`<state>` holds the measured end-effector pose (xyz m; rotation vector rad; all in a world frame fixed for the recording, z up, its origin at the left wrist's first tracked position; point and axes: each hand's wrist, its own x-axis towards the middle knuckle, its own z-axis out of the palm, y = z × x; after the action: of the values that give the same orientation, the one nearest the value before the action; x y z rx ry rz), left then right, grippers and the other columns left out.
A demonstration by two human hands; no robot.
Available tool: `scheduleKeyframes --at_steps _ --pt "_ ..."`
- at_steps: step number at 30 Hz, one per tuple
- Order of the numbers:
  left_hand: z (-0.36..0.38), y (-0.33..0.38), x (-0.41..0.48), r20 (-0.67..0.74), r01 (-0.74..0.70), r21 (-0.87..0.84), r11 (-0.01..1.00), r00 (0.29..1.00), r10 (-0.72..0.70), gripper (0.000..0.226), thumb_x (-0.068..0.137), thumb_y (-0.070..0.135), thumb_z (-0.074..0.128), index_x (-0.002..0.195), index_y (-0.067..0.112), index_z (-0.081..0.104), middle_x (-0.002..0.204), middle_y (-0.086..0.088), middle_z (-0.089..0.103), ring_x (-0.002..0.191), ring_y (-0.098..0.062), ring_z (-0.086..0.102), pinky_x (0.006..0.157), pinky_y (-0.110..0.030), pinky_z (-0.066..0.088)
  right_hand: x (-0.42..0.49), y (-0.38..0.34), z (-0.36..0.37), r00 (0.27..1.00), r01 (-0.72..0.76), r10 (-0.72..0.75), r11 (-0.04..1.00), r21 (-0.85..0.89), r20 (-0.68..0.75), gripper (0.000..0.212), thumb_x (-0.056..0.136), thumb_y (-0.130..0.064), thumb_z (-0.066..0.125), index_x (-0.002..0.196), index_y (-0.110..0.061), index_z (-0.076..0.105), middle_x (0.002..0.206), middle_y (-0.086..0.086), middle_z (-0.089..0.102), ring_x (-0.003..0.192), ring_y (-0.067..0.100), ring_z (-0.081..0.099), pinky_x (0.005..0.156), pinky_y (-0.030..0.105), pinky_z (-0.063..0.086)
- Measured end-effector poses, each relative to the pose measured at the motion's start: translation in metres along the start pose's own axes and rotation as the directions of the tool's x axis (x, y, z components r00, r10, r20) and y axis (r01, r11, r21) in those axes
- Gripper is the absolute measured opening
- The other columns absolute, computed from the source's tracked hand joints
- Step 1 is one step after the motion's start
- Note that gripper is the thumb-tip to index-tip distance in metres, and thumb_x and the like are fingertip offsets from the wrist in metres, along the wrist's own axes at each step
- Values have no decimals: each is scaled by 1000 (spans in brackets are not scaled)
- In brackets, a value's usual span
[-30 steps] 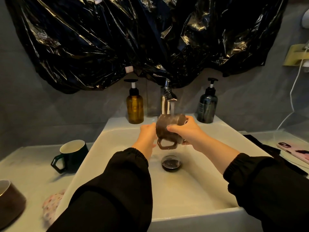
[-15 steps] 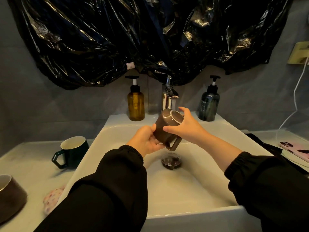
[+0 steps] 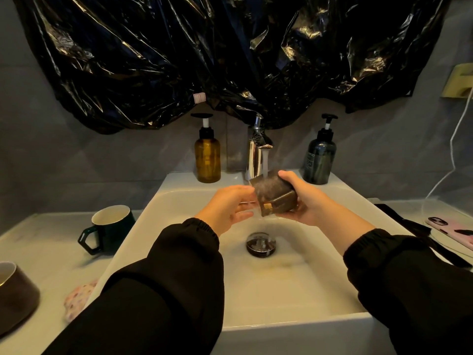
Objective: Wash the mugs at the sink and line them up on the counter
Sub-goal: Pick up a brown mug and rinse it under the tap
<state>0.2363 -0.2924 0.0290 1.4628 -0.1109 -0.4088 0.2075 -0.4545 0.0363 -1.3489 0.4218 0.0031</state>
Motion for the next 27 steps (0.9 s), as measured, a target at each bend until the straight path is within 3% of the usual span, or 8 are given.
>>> scheduleKeyframes --at_steps 5,9,13,16,18,22,25,27 --pt "9 -4 0 9 -8 61 998 1000 8 20 93 23 58 110 12 58 106 -9 66 99 -22 62 86 -35 49 0 2 -3 994 -105 105 994 31 4 45 76 -45 75 104 -15 56 101 15 64 90 32 64 79 47 54" --pt "12 1 -4 -73 29 -81 996 997 -35 12 96 17 52 106 10 52 94 -10 64 85 -22 62 70 -32 53 -2 3 6 989 -117 123 991 -72 82 56 76 -55 70 109 -13 53 106 16 65 96 31 63 78 43 54" --pt "-1 13 -9 -70 116 -410 905 985 -158 16 98 9 46 109 5 55 90 -15 62 91 -26 61 75 -42 51 0 0 2 961 43 15 978 -202 275 68 74 -59 64 125 -17 48 122 11 58 117 29 52 101 46 43" --pt "-4 16 -14 -39 176 -505 845 973 -226 20 96 3 42 104 0 60 97 -21 65 91 -30 63 67 -43 52 0 6 4 933 240 -127 917 -318 338 66 73 -36 74 130 -25 44 124 4 57 120 23 50 108 45 37" --pt "-3 17 -15 -22 195 -506 840 971 -238 21 94 2 43 106 -2 59 102 -22 65 89 -31 64 70 -41 52 -3 8 9 921 307 -213 913 -270 327 48 81 -20 74 121 -29 49 117 1 61 111 19 56 95 37 46" --pt "0 15 -16 -37 208 -384 900 970 -240 18 98 14 44 102 4 58 102 -20 65 94 -31 61 80 -42 50 -2 8 12 947 293 -249 930 -224 205 37 80 -19 75 110 -23 55 110 4 65 101 18 61 79 29 51" --pt "3 10 -13 -89 173 -173 969 978 -191 20 99 23 43 98 8 58 107 -16 61 104 -32 55 95 -45 43 1 7 10 973 225 -202 938 -266 108 48 78 -25 78 118 -19 53 111 5 64 97 17 59 77 30 51" --pt "5 8 -9 -149 108 -47 993 982 -114 24 98 25 46 112 10 58 116 -12 57 112 -30 54 98 -45 43 4 6 6 980 199 -192 935 -295 53 56 76 -28 79 123 -17 51 113 6 63 100 20 59 81 33 52"
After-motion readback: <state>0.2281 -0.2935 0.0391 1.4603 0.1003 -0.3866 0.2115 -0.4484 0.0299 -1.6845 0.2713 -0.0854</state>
